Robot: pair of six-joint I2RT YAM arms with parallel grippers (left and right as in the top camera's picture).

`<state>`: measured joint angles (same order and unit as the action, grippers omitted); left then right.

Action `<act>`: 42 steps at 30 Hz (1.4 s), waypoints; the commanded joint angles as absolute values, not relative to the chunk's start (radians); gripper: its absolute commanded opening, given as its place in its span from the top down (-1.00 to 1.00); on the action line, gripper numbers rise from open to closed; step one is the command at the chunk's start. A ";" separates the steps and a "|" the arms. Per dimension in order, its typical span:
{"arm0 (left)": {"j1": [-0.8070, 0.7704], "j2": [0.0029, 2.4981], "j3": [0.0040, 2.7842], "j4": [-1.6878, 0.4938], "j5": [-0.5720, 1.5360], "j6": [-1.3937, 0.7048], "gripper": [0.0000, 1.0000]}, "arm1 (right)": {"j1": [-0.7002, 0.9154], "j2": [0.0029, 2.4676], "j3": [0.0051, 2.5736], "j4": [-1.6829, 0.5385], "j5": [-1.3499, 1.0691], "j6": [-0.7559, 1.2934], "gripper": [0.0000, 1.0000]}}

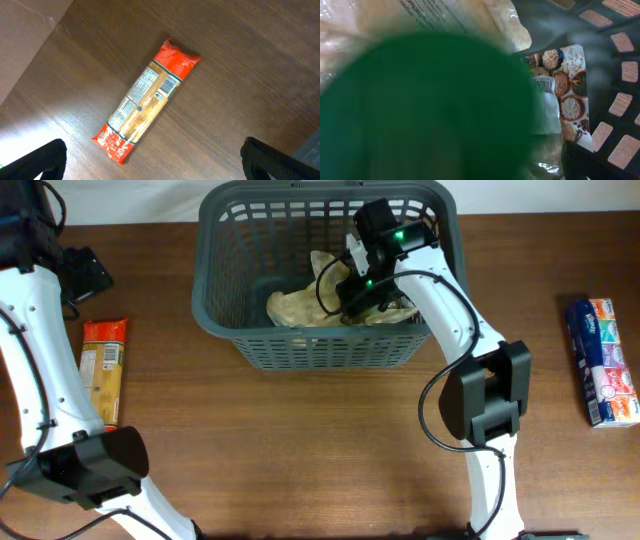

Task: Pack container
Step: 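Release the jar into the basket and raise the right arm, then move the right gripper down to the blue tissue box and grasp it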

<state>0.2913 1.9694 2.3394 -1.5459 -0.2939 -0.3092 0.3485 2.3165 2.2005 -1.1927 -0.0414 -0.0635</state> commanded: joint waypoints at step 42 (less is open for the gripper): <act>0.296 1.971 2.338 -1.526 -0.205 -0.297 -0.99 | -0.401 2.252 2.903 -1.699 0.220 0.040 -0.98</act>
